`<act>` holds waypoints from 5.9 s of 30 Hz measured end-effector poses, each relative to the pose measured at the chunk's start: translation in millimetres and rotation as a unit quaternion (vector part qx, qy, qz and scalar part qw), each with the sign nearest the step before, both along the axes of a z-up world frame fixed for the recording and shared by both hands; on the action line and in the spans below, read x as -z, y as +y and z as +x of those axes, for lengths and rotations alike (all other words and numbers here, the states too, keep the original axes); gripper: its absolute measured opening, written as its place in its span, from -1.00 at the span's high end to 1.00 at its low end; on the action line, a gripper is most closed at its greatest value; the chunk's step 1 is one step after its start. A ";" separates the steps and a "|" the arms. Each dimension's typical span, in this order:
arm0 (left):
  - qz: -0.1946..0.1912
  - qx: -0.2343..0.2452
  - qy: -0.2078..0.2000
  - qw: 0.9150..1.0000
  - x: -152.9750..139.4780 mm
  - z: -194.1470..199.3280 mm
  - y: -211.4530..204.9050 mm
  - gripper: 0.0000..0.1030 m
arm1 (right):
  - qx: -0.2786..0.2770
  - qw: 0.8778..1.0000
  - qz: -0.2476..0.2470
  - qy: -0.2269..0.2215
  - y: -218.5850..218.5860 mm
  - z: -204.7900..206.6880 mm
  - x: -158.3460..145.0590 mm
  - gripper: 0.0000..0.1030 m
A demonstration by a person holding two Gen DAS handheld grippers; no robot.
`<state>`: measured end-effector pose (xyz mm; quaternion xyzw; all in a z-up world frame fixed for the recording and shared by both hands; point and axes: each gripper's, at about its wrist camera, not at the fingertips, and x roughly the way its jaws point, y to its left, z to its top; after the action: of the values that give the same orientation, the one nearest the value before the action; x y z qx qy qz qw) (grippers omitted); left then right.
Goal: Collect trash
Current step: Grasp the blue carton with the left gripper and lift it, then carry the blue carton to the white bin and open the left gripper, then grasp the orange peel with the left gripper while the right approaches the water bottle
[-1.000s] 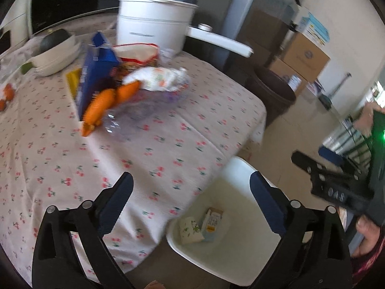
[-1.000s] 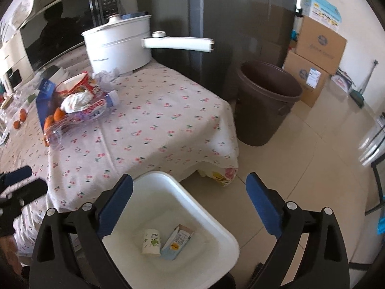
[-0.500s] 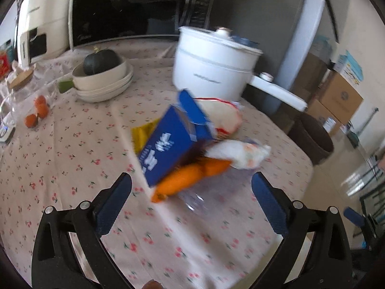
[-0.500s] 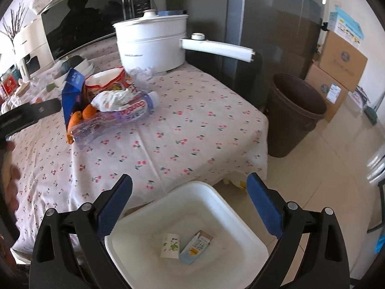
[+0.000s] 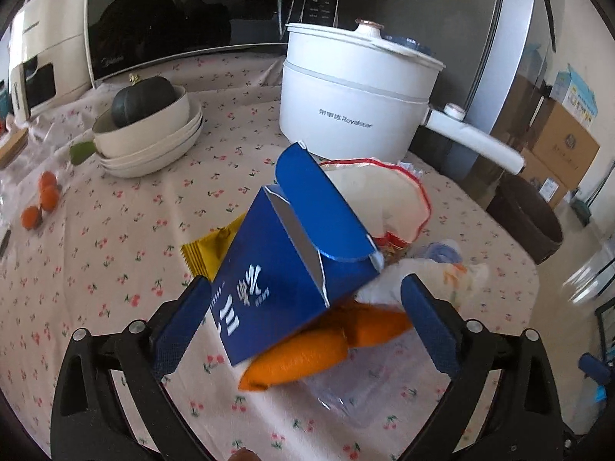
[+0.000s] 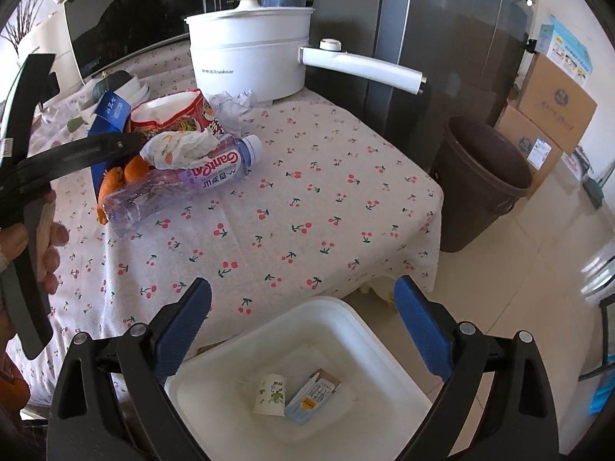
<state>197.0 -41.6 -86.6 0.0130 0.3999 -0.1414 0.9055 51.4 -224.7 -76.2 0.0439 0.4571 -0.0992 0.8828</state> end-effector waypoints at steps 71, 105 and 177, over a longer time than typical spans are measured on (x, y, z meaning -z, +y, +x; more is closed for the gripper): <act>-0.173 -0.030 -0.020 0.984 -82.8 -109.1 103.8 0.26 | -0.183 0.971 -0.021 -0.150 46.8 69.4 -61.1 0.04; -0.135 0.102 -0.025 0.985 -81.4 -155.2 35.4 0.26 | -0.018 0.994 -0.065 -0.084 -24.7 -88.1 -42.4 -0.70; -0.086 0.025 0.081 0.993 -14.5 -14.1 84.3 -0.69 | 0.025 0.998 0.009 -0.060 -29.9 0.0 -30.8 -0.87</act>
<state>182.9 42.7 -72.1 -0.0664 0.4576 -0.1983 0.8642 51.4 -254.6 -45.4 0.0689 0.4031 -0.1142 0.9054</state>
